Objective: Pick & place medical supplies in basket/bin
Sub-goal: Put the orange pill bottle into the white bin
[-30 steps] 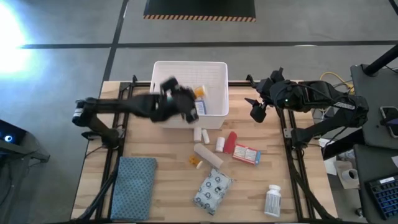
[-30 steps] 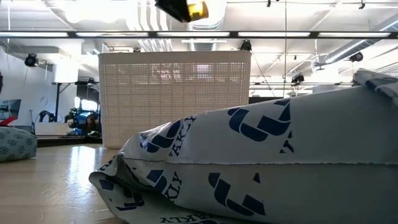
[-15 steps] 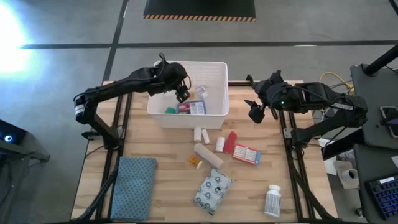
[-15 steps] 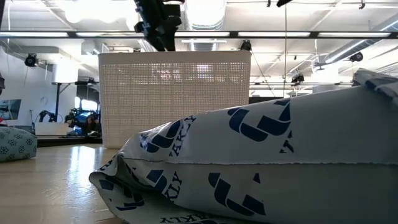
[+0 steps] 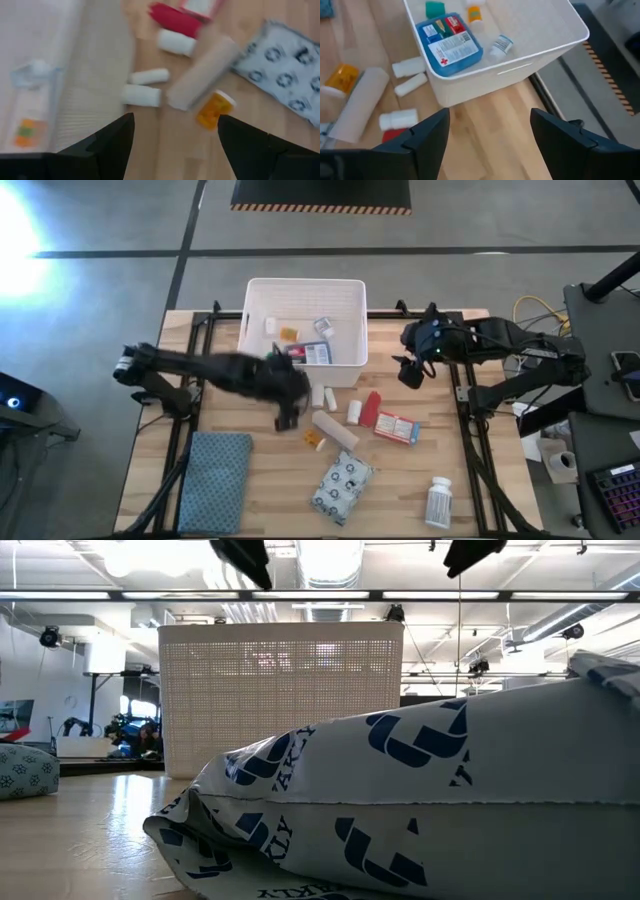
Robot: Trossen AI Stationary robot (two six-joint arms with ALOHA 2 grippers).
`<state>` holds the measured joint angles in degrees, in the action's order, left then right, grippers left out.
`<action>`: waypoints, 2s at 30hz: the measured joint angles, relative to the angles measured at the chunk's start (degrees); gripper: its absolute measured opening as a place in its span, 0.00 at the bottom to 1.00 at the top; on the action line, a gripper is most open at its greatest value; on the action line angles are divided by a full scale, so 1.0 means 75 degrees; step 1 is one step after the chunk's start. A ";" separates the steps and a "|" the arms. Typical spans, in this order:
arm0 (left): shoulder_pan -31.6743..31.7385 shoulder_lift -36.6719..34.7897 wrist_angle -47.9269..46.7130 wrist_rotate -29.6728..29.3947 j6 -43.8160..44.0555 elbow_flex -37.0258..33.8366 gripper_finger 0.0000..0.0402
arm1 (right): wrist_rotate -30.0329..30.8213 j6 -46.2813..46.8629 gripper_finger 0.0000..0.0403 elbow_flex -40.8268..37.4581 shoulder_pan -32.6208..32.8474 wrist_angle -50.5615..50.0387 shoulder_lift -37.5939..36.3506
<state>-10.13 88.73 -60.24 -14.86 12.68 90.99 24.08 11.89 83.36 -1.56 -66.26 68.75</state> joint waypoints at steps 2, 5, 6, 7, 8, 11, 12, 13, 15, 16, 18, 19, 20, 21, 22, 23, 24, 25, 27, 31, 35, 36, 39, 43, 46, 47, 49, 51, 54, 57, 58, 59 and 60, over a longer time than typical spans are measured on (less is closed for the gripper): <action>-0.0307 0.0109 0.0609 0.0000 -0.0007 -0.0538 0.66 | -0.0016 -0.0205 0.65 -0.0004 -0.0109 0.0192 0.0000; -0.0588 0.0245 0.1993 0.0000 -0.0278 -0.1452 0.66 | -0.0206 -0.0364 0.65 0.0035 -0.0308 0.0400 0.0002; -0.0657 0.0275 0.2483 0.0007 -0.0359 -0.1762 0.66 | -0.0371 -0.0364 0.65 0.0047 -0.0404 0.0478 0.0003; -0.0713 0.0301 0.2953 0.0004 -0.0401 -0.2056 0.66 | -0.0602 -0.0333 0.65 0.0054 -0.0500 0.0530 0.0002; -0.0740 0.0335 0.3373 0.0005 -0.0407 -0.2321 0.66 | -0.0844 -0.0273 0.65 0.0054 -0.0592 0.0544 0.0000; -0.0764 0.0417 0.4156 0.0142 -0.0414 -0.2842 0.66 | -0.1265 -0.0243 0.65 0.0049 -0.0771 0.0459 0.0012; -0.0762 0.0451 0.4302 0.0212 -0.0416 -0.2924 0.66 | -0.1272 -0.0243 0.64 0.0045 -0.0773 0.0404 0.0012; -0.0761 0.0502 0.4432 0.0317 -0.0418 -0.2990 0.66 | -0.1275 -0.0249 0.64 0.0045 -0.0773 0.0351 0.0012; -0.0757 0.0658 0.4636 0.0533 -0.0429 -0.3058 0.66 | -0.1276 -0.0266 0.64 0.0045 -0.0770 0.0259 0.0012; -0.0752 0.0765 0.4699 0.0717 -0.0511 -0.3074 0.66 | -0.1277 -0.0266 0.64 0.0042 -0.0769 0.0237 0.0012; -0.0755 0.1015 0.4775 0.1015 -0.0833 -0.3090 0.66 | -0.1274 -0.0269 0.65 0.0028 -0.0767 0.0230 0.0012; -0.0759 0.1170 0.4779 0.1114 -0.1019 -0.3083 0.66 | -0.1274 -0.0269 0.65 0.0028 -0.0770 0.0230 0.0012; -0.0761 0.1310 0.4766 0.1180 -0.1214 -0.3051 0.66 | -0.1271 -0.0269 0.65 0.0028 -0.0770 0.0232 0.0012; -0.0764 0.1453 0.4770 0.1181 -0.1370 -0.3015 0.66 | -0.1266 -0.0274 0.64 0.0026 -0.0770 0.0231 0.0012; -0.0764 0.1594 0.4767 0.1186 -0.1483 -0.2979 0.66 | -0.1249 -0.0295 0.64 0.0025 -0.0770 0.0230 0.0012; -0.0751 0.1722 0.4749 0.1171 -0.1575 -0.2927 0.66 | -0.1229 -0.0313 0.64 0.0025 -0.0767 0.0233 0.0012; -0.0727 0.1829 0.4756 0.1169 -0.1652 -0.2884 0.66 | -0.1218 -0.0325 0.64 0.0025 -0.0767 0.0233 0.0012; -0.0693 0.1919 0.4766 0.1167 -0.1712 -0.2871 0.66 | -0.1218 -0.0325 0.64 0.0025 -0.0767 0.0233 0.0012; -0.0668 0.2075 0.4740 0.1141 -0.1761 -0.2880 0.66 | -0.1209 -0.0328 0.64 0.0025 -0.0770 0.0233 0.0012; -0.0644 0.2245 0.4676 0.1146 -0.1762 -0.3020 0.66 | -0.1204 -0.0328 0.64 0.0013 -0.0770 0.0236 0.0009; -0.0647 0.2287 0.4618 0.1174 -0.1731 -0.3122 0.65 | -0.1192 -0.0331 0.63 0.0010 -0.0817 0.0247 0.0006; -0.0647 0.2287 0.4571 0.1175 -0.1684 -0.3122 0.64 | -0.1192 -0.0331 0.63 0.0010 -0.0847 0.0247 0.0003; -0.0644 0.2287 0.4419 0.1179 -0.1485 -0.3131 0.58 | -0.1144 -0.0331 0.63 0.0010 -0.0946 0.0268 0.0003; -0.0639 0.2287 0.4296 0.1181 -0.1019 -0.3131 0.47 | -0.0994 -0.0331 0.63 0.0010 -0.1076 0.0285 0.0003; -0.0642 0.2245 0.4211 0.1186 -0.0662 -0.3130 0.41 | -0.0989 -0.0351 0.63 0.0010 -0.1148 0.0291 0.0003; -0.0647 0.2197 0.4073 0.1196 -0.0496 -0.3109 0.40 | -0.0985 -0.0357 0.62 0.0010 -0.1157 0.0293 0.0003; -0.0707 0.2030 0.3662 0.1193 -0.0018 -0.2936 0.40 | -0.0987 -0.0358 0.62 0.0010 -0.1168 0.0297 0.0003; -0.0807 0.1751 0.3125 0.1182 0.0457 -0.2649 0.41 | -0.0989 -0.0350 0.62 0.0010 -0.1179 0.0294 0.0003; -0.0993 0.1302 0.2393 0.1067 0.0875 -0.2199 0.42 | -0.0989 -0.0358 0.62 0.0010 -0.1181 0.0293 0.0003; -0.1169 0.0852 0.1901 0.0326 0.1200 -0.1613 0.42 | -0.0991 -0.0485 0.62 0.0010 -0.1181 0.0294 0.0003; -0.1200 0.0692 0.1809 -0.0091 0.1242 -0.1356 0.42 | -0.0991 -0.0559 0.62 0.0010 -0.1181 0.0299 0.0003; -0.1210 0.0536 0.1719 -0.0572 0.1243 -0.1097 0.42 | -0.0993 -0.0617 0.62 0.0010 -0.1181 0.0305 0.0003; -0.1207 0.0400 0.1622 -0.1152 0.1234 -0.0830 0.42 | -0.0993 -0.0673 0.62 0.0010 -0.1181 0.0317 0.0003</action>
<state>-19.18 91.73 -48.08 -23.50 21.94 84.76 16.63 6.84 83.44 -10.41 -63.88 68.77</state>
